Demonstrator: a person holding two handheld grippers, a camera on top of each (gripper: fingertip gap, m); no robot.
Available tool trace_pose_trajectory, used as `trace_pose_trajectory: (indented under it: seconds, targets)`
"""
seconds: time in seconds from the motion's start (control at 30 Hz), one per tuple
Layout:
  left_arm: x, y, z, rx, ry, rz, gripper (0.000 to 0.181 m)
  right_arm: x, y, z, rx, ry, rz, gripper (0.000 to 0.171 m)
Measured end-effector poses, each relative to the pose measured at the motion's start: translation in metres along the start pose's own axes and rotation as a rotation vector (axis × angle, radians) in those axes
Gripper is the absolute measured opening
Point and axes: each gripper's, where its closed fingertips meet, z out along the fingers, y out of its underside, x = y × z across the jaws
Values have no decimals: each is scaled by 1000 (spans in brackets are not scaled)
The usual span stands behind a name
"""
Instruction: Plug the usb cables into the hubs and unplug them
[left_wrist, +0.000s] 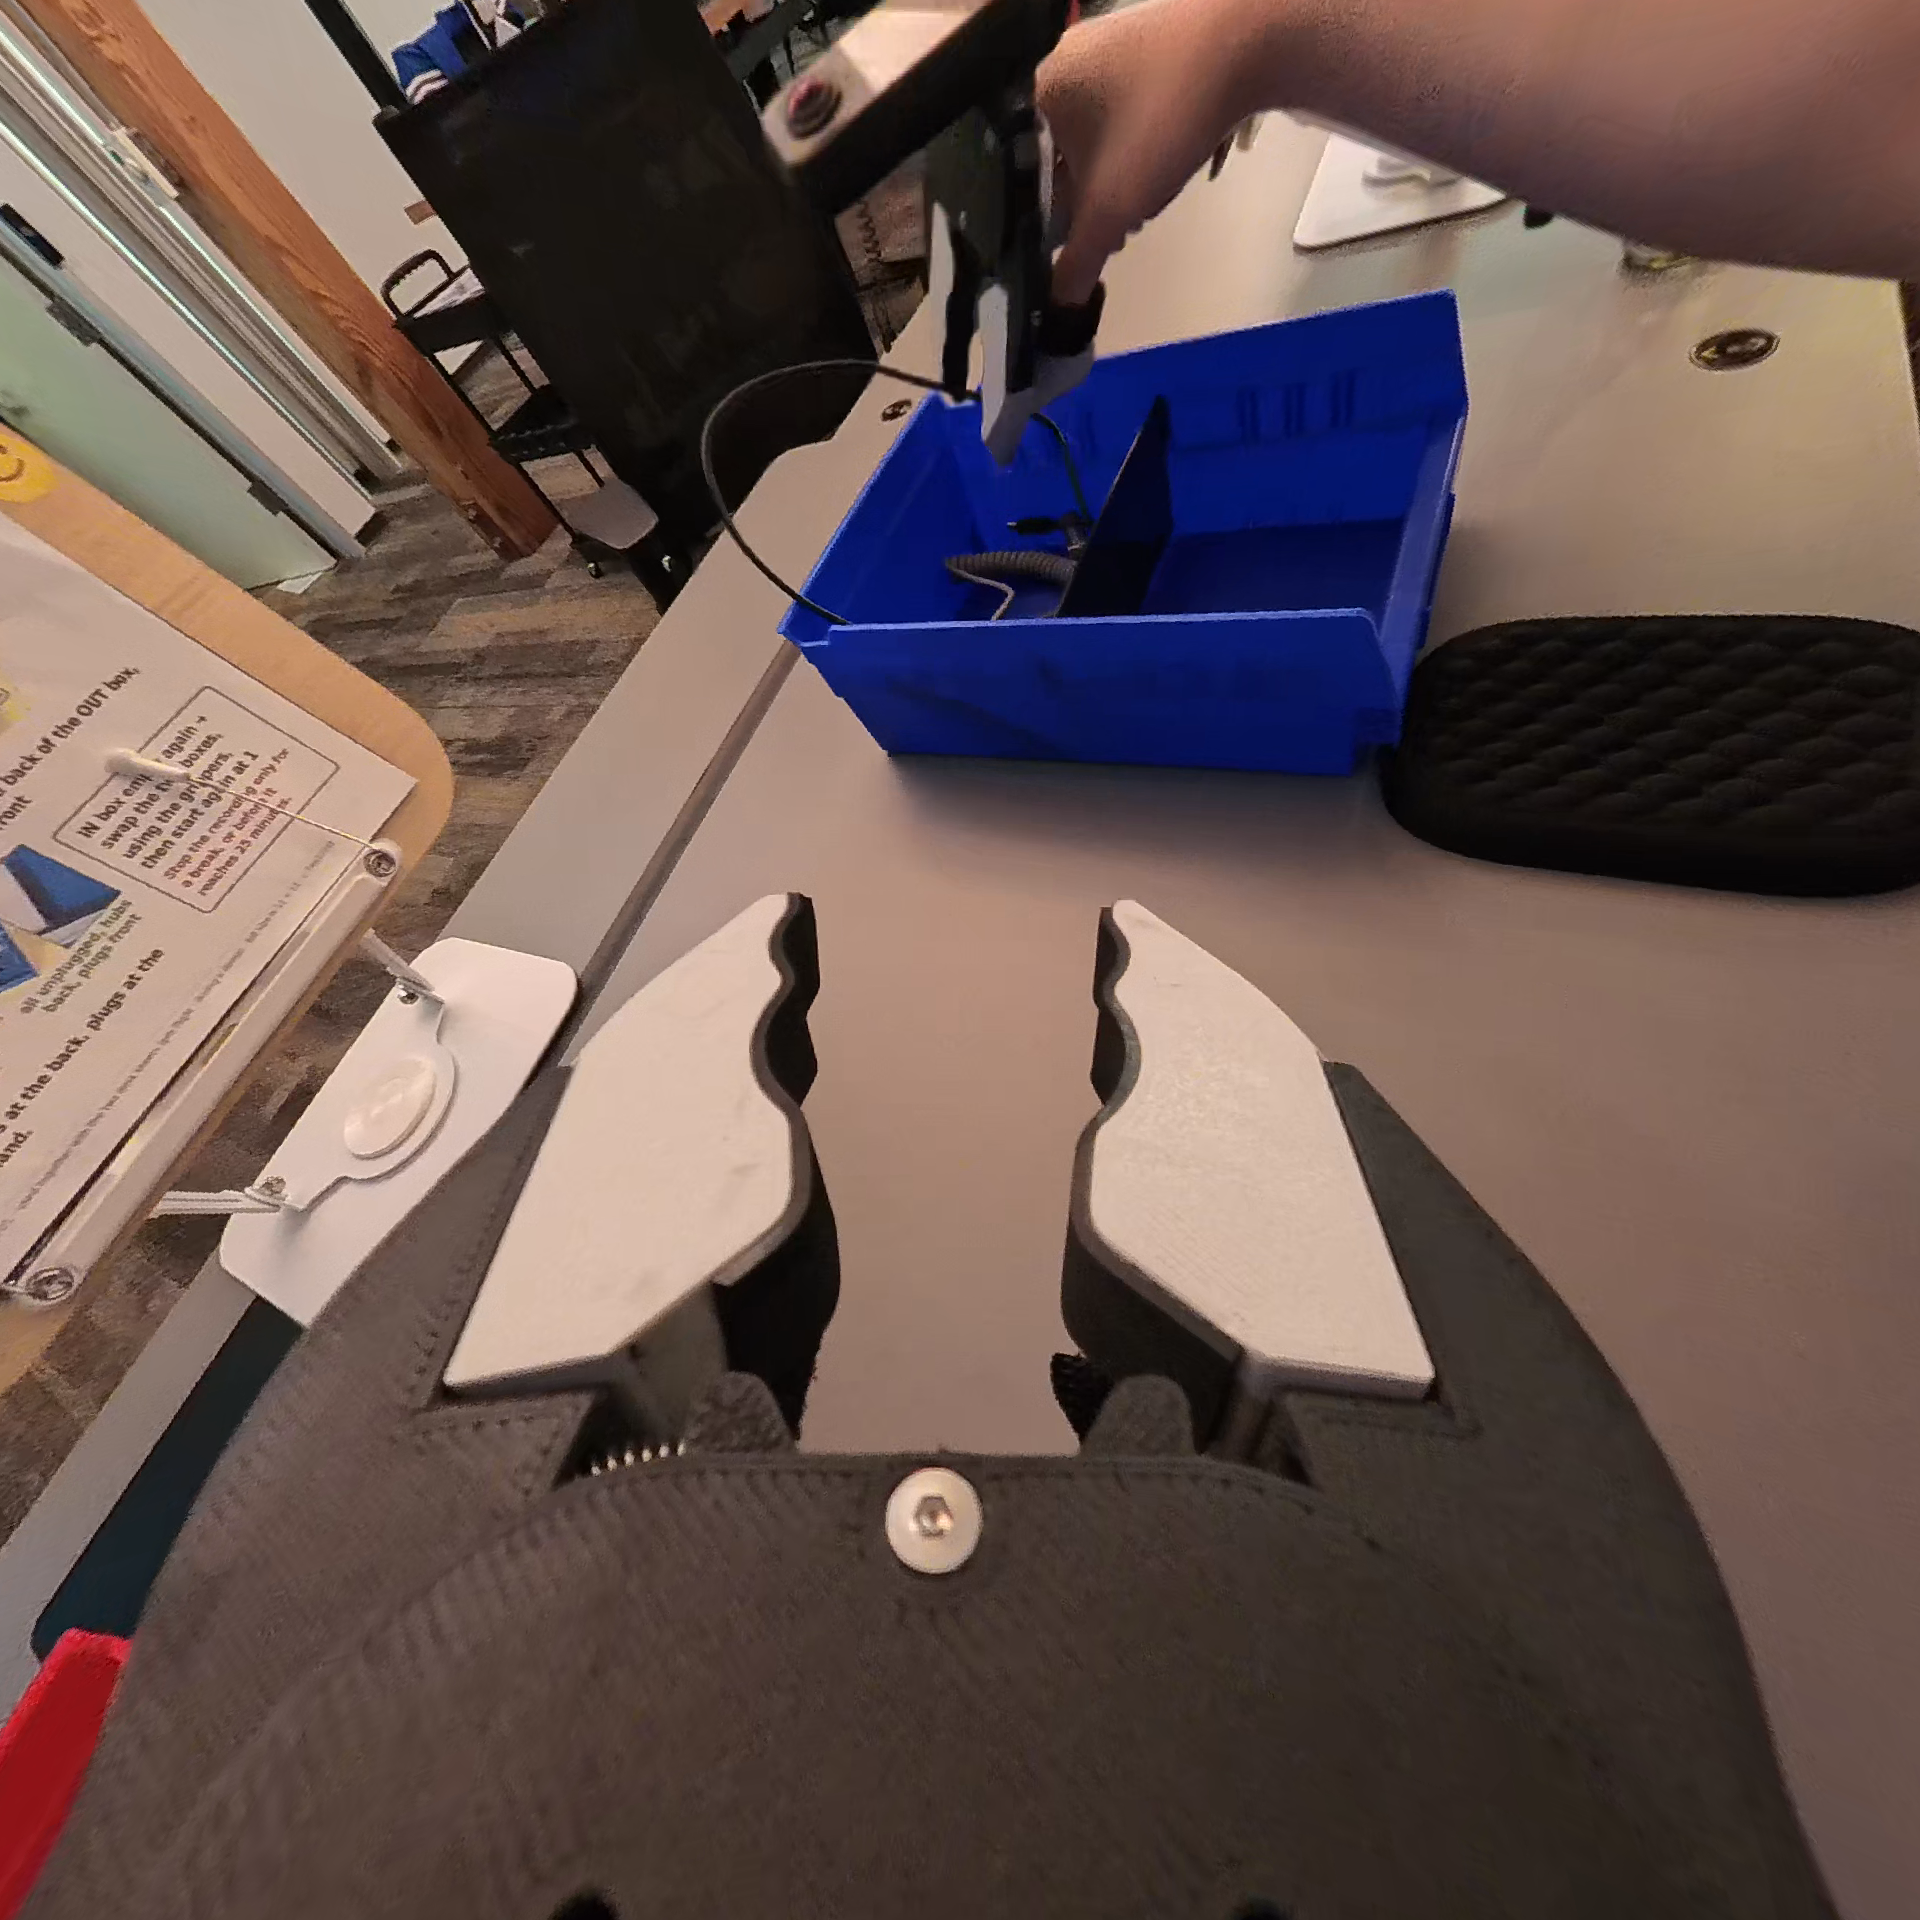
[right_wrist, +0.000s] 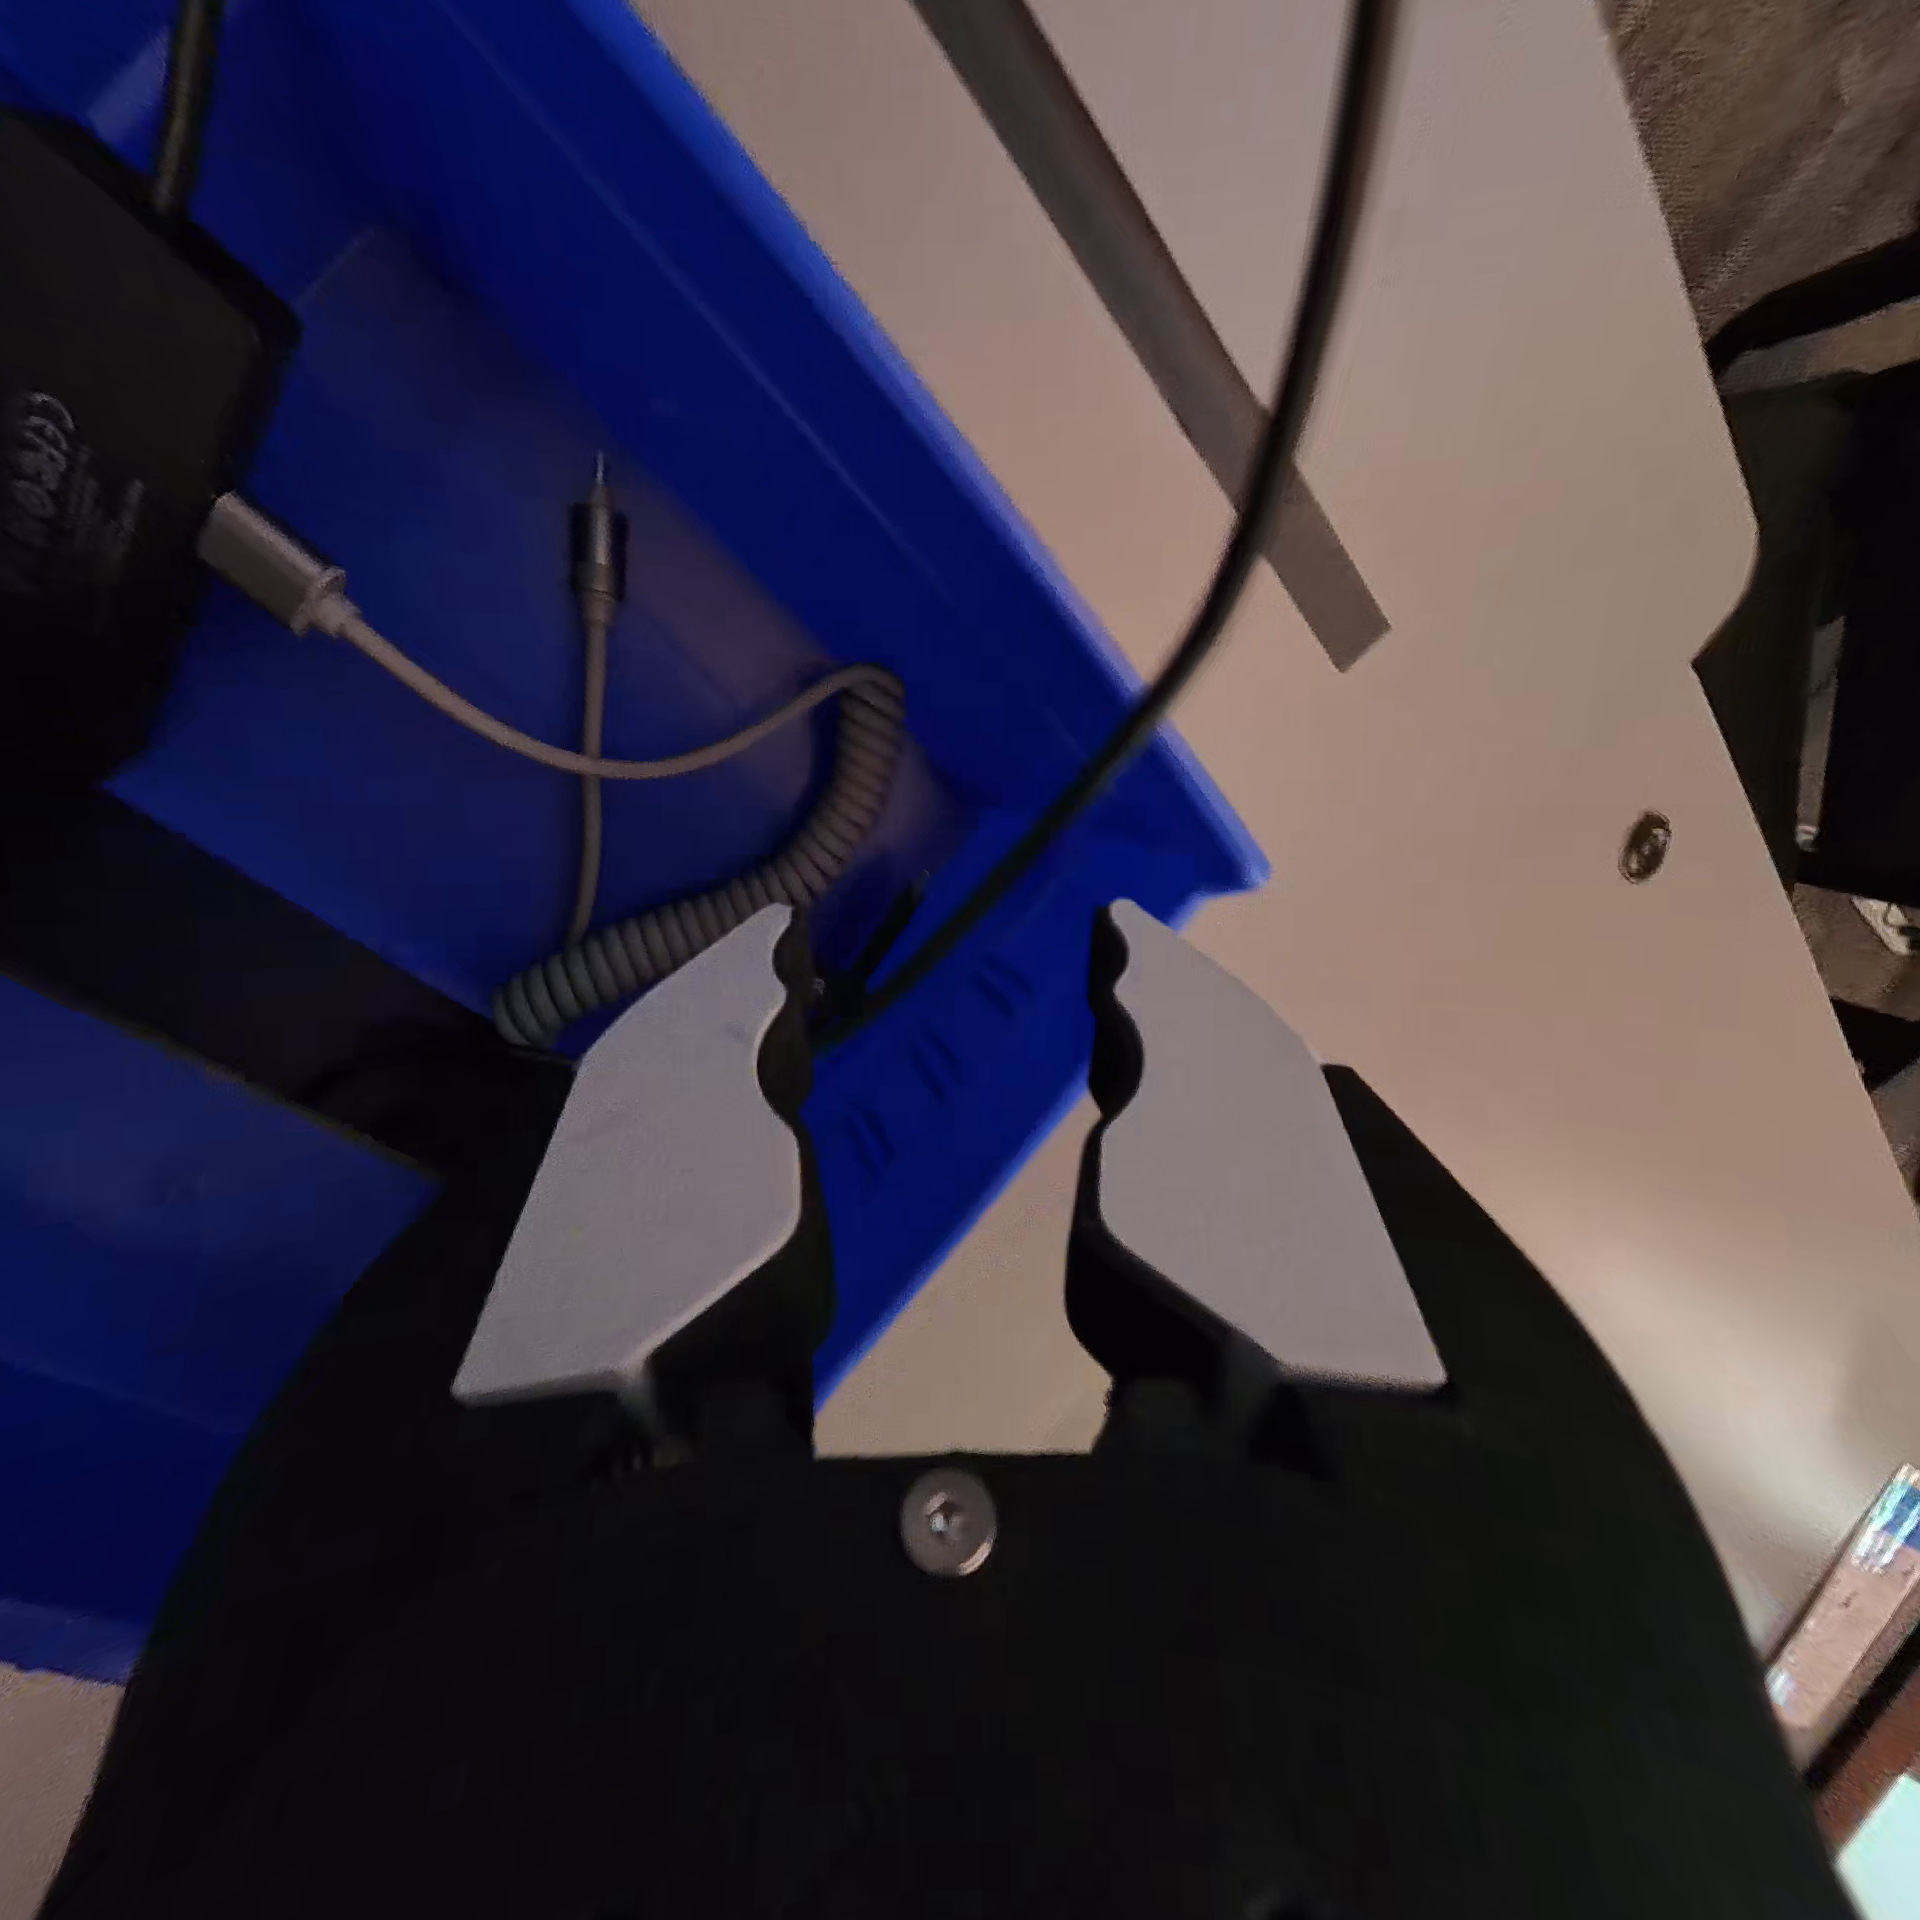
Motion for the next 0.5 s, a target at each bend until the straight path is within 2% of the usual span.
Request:
trace_pose_trajectory:
  seconds: [0.2, 0.33, 0.4, 0.43, 0.5]
  targets:
    - [-5, -6, -11, 25, -23, -3, 50, 8, 16, -18, 84, -19, 132, 57]
    - [-7, -12, -20, 53, -32, -9, 50, 4, 20, -20, 133, -45, 243, 76]
    - [-7, -14, -22, 66, -32, -12, 50, 6, 18, -18, 163, -36, 325, 79]
    - [-7, -15, -23, 69, -31, -11, 50, 8, 20, -15, 156, -37, 401, 80]
    - [-7, -15, -24, 65, -36, -5, 50, 9, 39, -2, 38, -59, 528, 81]
